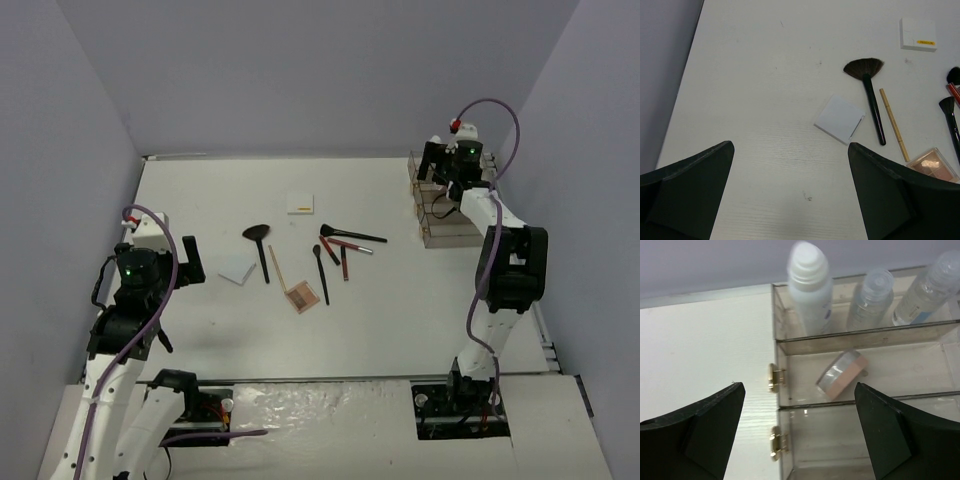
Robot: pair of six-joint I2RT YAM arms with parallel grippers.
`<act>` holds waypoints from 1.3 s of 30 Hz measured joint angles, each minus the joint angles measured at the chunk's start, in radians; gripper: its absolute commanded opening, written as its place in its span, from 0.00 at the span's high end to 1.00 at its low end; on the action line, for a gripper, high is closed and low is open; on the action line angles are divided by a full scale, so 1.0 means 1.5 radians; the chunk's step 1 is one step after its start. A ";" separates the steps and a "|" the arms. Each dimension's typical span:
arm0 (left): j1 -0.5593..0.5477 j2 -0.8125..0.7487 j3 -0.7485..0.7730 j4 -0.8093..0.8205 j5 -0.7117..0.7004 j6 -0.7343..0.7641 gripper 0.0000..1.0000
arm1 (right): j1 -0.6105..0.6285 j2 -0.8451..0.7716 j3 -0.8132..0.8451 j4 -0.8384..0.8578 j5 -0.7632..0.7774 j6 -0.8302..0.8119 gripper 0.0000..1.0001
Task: Organize the makeup
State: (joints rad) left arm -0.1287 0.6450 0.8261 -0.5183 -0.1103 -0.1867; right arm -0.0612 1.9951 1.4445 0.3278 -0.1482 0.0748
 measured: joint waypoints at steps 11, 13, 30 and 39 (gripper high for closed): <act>0.000 0.001 0.000 0.000 0.004 0.000 0.03 | 0.256 -0.275 -0.162 -0.041 -0.012 -0.023 0.07; 0.000 0.001 0.000 0.000 0.003 0.000 0.03 | 0.318 -0.289 -0.191 -0.052 -0.018 -0.028 0.07; 0.000 0.008 0.000 0.000 0.004 0.000 0.03 | 0.640 -0.199 -0.291 -0.090 0.058 0.045 0.07; 0.000 0.011 -0.001 0.000 0.005 0.000 0.03 | 0.672 -0.105 -0.291 -0.077 0.095 0.079 0.06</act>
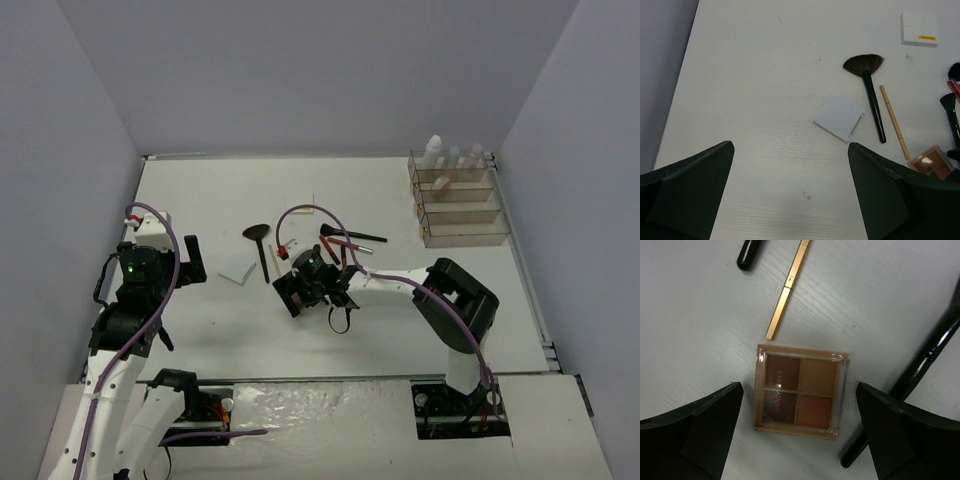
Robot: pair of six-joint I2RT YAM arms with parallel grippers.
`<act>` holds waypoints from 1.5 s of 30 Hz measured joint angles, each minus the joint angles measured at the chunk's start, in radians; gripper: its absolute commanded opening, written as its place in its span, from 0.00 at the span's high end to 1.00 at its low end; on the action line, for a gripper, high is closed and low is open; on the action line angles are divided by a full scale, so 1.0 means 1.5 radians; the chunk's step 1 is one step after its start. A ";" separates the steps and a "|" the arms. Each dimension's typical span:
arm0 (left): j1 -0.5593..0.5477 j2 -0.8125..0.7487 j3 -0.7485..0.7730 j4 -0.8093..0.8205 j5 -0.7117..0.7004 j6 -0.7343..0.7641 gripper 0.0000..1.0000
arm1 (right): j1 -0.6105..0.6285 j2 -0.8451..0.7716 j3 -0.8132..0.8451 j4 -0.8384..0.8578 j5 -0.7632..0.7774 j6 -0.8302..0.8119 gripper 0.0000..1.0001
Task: Organize the makeup
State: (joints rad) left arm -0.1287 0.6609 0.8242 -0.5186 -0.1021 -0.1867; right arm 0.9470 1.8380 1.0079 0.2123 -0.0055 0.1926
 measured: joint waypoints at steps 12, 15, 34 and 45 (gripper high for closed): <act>0.000 0.000 0.000 0.000 0.001 0.000 0.03 | 0.020 0.013 0.000 0.019 0.078 0.026 0.29; 0.000 0.000 0.000 0.000 0.001 0.000 0.03 | 0.033 0.013 0.000 0.016 0.088 0.028 0.50; 0.000 -0.002 0.000 0.000 0.000 0.000 0.03 | -0.113 -0.212 0.041 -0.059 0.065 -0.059 0.87; 0.000 -0.009 -0.001 0.000 0.001 0.000 0.03 | -0.599 -0.141 0.148 0.049 -0.026 -0.117 0.88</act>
State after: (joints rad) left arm -0.1287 0.6476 0.8230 -0.5186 -0.1007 -0.1871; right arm 0.0482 1.6261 1.2299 0.2859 -0.0441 0.0167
